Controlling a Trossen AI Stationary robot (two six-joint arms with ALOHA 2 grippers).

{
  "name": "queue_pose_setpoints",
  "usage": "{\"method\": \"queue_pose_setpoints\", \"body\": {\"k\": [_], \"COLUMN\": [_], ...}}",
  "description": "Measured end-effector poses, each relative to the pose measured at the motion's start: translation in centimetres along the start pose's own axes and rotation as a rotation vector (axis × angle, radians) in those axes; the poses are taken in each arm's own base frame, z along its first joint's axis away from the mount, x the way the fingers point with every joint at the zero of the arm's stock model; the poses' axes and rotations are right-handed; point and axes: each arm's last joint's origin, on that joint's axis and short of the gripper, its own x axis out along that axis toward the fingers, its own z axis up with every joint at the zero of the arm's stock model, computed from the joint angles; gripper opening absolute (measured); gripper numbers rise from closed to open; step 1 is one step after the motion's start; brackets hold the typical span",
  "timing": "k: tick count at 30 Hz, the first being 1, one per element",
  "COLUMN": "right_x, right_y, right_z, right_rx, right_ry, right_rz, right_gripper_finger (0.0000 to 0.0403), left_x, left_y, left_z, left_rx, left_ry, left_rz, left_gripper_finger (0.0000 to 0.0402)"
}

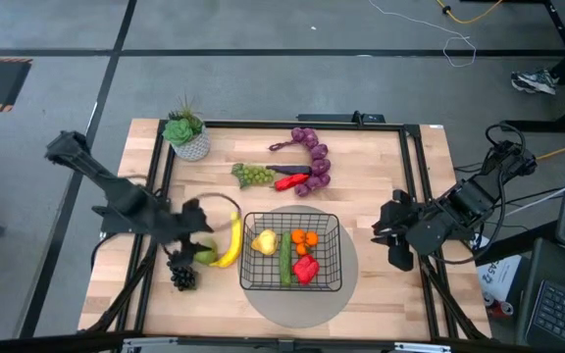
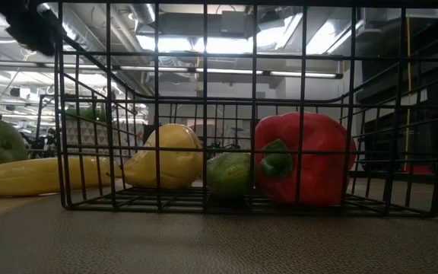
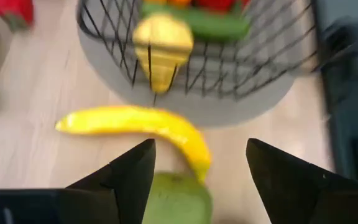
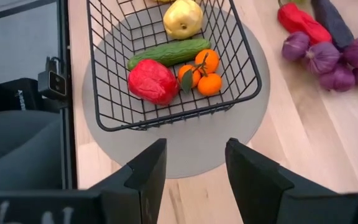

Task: Build produce basket
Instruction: Put the yellow banana into the wire basket

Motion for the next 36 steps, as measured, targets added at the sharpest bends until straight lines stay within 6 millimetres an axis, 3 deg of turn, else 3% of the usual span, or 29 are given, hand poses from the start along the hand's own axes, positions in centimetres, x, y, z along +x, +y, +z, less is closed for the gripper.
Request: {"method": "queue_pose_setpoints", "body": {"k": [6, 11, 15, 36], "right_x": [0.0, 0.0, 0.0, 0.0], "right_y": [0.0, 0.0, 0.0, -0.2], "right_z": [0.0, 0.0, 0.0, -0.2], "right_rx": [0.0, 0.0, -0.002, -0.042], "right_ry": [0.0, 0.001, 0.001, 0.021], "right_rz": [0.0, -0.001, -0.001, -0.022], "right_gripper_finger": [0.0165, 0.0165, 0.0165, 0.0165], "left_x": [4.8, 7.0, 8.2, 13.4], "left_y": [-1.9, -2.5, -2.6, -3.0], "left_z": [-0.4, -1.0, -1.6, -4.3], "left_rx": [0.058, 0.039, -0.019, 0.064], "left_ry": [0.149, 0.226, 0.257, 0.393], "left_rz": [0.099, 0.119, 0.159, 0.242], "left_gripper_finger": [0.0247, 0.0247, 0.0247, 0.0247]}}
